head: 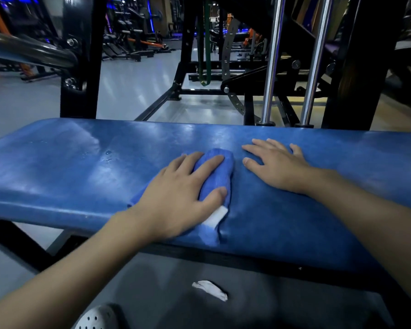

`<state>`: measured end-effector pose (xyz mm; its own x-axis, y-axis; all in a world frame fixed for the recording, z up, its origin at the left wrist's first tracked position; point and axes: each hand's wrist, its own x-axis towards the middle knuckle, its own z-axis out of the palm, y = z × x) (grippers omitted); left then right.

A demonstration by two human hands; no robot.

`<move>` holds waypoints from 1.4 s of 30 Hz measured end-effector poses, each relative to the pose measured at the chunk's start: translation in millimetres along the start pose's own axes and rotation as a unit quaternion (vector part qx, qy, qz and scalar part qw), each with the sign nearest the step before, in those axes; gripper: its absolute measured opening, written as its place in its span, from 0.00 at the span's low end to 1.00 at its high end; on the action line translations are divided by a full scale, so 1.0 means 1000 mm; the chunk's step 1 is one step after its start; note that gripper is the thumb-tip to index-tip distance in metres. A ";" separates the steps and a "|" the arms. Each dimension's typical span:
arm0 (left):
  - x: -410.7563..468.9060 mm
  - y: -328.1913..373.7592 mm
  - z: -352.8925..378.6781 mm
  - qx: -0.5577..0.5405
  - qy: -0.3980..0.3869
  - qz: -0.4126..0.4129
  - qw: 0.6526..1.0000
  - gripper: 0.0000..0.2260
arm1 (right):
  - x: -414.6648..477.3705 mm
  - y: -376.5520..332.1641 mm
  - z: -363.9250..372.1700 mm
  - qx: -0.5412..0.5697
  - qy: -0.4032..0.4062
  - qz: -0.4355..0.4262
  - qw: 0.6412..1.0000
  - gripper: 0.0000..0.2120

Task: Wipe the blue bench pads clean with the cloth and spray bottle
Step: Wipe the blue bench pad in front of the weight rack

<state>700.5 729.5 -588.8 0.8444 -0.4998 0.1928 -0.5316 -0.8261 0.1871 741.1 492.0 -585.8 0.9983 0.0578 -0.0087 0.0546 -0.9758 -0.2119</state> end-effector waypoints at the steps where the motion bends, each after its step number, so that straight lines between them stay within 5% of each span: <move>1: -0.012 0.003 -0.001 0.005 0.006 0.005 1.000 0.36 | 0.001 0.000 -0.001 0.004 -0.008 0.004 1.000 0.24; 8: -0.003 -0.002 -0.002 -0.008 0.003 -0.003 1.000 0.34 | 0.007 -0.005 -0.006 0.042 0.002 0.006 0.999 0.25; 24: 0.201 -0.068 0.029 -0.026 -0.020 -0.070 0.997 0.38 | 0.014 -0.004 0.005 -0.023 0.000 0.008 1.000 0.26; 31: 0.133 -0.046 0.019 -0.028 0.003 -0.031 0.999 0.32 | 0.012 -0.006 0.003 -0.006 0.010 0.019 1.000 0.26; 42: -0.006 -0.021 -0.002 0.015 -0.003 0.022 1.000 0.36 | 0.008 -0.027 0.000 0.029 0.024 0.021 0.999 0.22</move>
<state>706.6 750.0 -592.2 0.8206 -0.5375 0.1943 -0.5664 -0.8104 0.1499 747.8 519.2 -580.4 0.9996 0.0051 0.0284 0.0126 -0.9634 -0.2679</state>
